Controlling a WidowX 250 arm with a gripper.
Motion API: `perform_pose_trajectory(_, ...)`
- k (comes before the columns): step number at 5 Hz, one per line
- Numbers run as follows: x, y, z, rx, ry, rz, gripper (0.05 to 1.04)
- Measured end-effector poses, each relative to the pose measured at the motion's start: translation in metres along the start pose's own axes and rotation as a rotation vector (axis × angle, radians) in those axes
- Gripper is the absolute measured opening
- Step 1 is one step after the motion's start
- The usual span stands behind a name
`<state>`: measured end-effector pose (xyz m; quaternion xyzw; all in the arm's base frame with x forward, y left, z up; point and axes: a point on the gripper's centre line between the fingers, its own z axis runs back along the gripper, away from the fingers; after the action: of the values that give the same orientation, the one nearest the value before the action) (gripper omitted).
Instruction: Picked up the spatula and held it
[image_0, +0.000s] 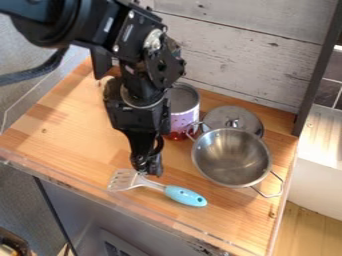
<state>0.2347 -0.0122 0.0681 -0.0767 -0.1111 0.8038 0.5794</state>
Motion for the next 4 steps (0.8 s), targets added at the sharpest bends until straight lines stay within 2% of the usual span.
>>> perform_pose_trajectory(1, 0.001, 0.003, -0.003, 0.020, -0.014, 0.001, 0.999)
perform_pose_trajectory(3, 0.003, 0.011, -0.031, 0.111, -0.074, 0.025, 0.999)
perform_pose_trajectory(4, 0.002, 0.016, -0.042, 0.146, -0.079, 0.032, 0.999)
